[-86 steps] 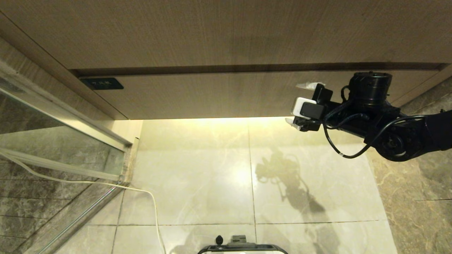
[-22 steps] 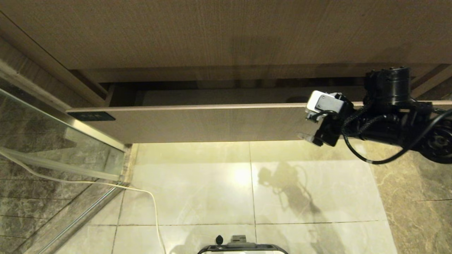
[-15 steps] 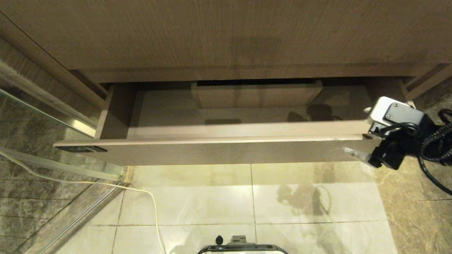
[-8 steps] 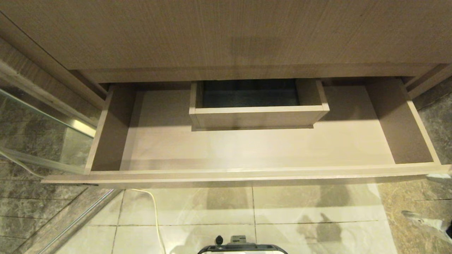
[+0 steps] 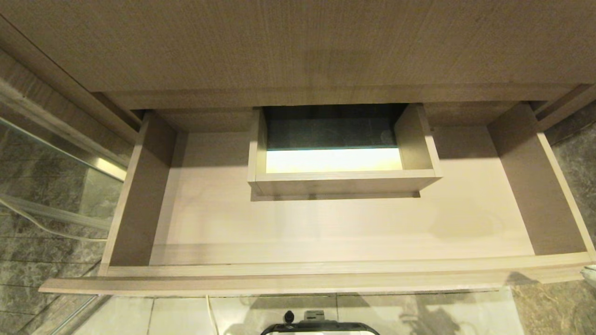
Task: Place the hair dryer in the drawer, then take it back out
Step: Pull open the drawer, then pick up the hairdryer
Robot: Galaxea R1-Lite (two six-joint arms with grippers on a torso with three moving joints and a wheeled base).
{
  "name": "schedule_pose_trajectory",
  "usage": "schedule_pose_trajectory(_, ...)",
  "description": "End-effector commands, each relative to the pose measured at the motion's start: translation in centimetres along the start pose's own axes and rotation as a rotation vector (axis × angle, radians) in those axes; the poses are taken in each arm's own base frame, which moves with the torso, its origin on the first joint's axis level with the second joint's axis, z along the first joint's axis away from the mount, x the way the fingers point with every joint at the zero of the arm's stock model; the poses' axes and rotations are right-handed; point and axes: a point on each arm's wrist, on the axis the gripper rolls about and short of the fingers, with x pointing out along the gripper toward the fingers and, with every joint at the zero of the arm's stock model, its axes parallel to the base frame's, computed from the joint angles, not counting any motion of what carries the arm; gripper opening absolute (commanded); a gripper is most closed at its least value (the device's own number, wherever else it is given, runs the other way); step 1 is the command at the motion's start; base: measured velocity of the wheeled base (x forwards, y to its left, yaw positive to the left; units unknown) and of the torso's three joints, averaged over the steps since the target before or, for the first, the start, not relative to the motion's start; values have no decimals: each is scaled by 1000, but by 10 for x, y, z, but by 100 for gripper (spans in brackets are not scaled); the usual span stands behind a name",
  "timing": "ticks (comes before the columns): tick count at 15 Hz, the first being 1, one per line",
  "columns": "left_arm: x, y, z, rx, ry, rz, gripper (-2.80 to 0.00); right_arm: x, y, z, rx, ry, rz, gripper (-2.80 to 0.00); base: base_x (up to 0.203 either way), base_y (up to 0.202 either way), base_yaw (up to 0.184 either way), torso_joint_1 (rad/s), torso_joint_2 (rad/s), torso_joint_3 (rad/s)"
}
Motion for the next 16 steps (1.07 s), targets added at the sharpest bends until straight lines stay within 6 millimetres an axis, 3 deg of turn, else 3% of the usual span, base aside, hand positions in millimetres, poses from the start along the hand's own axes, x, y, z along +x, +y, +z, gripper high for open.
schedule_pose_trajectory(1,0,0,0,0,2,0,-280,-9,2,-3,26,-40,-27,-280,0,0,0,0,0,0)
schedule_pose_trajectory(5,0,0,0,0,2,0,-280,-18,10,-12,255,-143,-35,-280,0,0,0,0,0,0)
schedule_pose_trajectory(11,0,0,0,0,2,0,-280,-34,61,-103,393,-521,-120,-280,0,0,0,0,0,0)
schedule_pose_trajectory(14,0,0,0,0,2,0,-280,-19,71,-129,489,-493,-229,-280,0,0,0,0,0,0)
schedule_pose_trajectory(16,0,0,0,0,2,0,-280,-16,71,-128,496,-576,-217,-280,0,0,0,0,0,0)
